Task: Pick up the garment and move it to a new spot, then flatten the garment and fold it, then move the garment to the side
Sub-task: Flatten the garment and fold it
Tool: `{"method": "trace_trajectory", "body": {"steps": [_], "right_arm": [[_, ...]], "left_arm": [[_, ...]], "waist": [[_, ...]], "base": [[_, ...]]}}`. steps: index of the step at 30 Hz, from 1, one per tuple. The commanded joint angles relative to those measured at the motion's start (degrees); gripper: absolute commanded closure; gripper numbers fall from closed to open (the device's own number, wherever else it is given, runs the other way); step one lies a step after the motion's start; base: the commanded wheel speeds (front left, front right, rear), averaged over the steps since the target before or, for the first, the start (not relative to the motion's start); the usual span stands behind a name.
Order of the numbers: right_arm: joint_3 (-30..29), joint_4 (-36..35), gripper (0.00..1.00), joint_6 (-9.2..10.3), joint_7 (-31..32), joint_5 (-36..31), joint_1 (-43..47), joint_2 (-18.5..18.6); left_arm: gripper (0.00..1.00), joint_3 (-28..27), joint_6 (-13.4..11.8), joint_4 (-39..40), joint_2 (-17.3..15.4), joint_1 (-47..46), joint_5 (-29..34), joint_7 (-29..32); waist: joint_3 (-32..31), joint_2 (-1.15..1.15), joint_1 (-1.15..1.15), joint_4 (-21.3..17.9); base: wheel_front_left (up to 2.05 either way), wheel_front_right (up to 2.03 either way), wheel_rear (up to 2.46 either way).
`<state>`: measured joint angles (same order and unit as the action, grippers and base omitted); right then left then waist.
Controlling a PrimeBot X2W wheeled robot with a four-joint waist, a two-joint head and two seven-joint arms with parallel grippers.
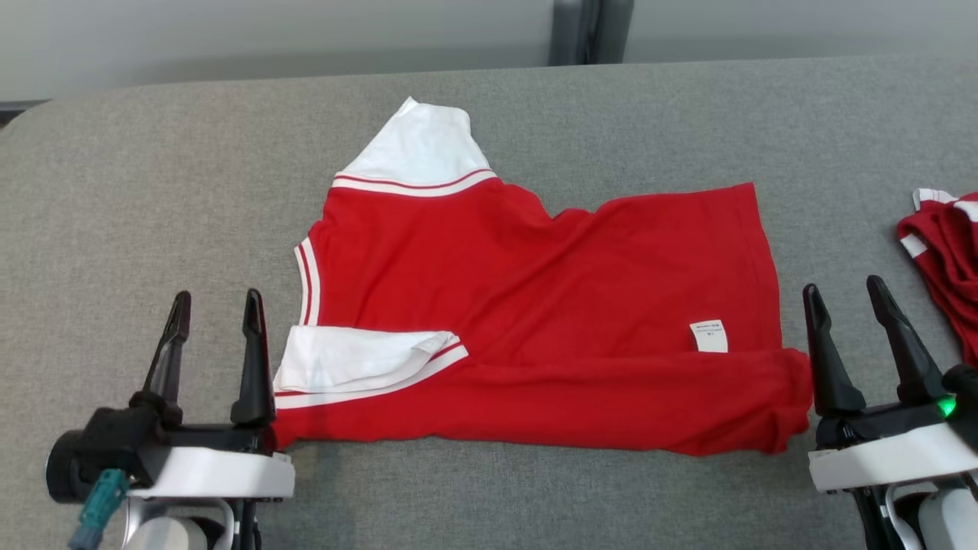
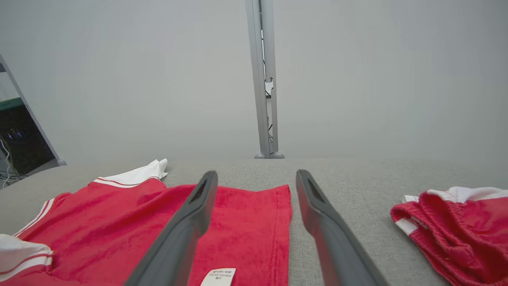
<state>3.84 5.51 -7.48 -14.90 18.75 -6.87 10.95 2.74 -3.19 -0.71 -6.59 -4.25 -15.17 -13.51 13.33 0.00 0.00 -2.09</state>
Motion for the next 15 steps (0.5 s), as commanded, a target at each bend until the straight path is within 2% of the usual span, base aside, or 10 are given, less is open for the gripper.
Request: {"method": "trace_trajectory", "body": {"steps": [1, 7, 15], "right_arm": [[-0.82, -0.86, 0.00, -0.03, -0.37, -1.44, 1.08, -0.45], [-2.60, -3.23, 0.00, -0.03, -0.40, -6.89, 6.21, -3.31], [-2.40, -1.50, 0.00, -0.03, -0.40, -8.39, 10.22, -4.83]], "left_arm": [[0.00, 0.15, -0.49, -0.24, -0.21, 0.94, 1.15, -0.54], [0.00, 0.72, -1.49, -3.05, 0.06, 5.15, 4.28, -1.61], [0.00, 0.96, -0.49, -5.90, 0.62, 9.33, 4.96, -1.70]], "waist": [[-0.92, 0.00, 0.00, 0.21], [-4.29, 0.00, 0.00, 0.48], [-7.38, 0.00, 0.00, 0.32]], "base": [[0.00, 0.00, 0.00], [0.00, 0.00, 0.00], [0.00, 0.00, 0.00]]}}
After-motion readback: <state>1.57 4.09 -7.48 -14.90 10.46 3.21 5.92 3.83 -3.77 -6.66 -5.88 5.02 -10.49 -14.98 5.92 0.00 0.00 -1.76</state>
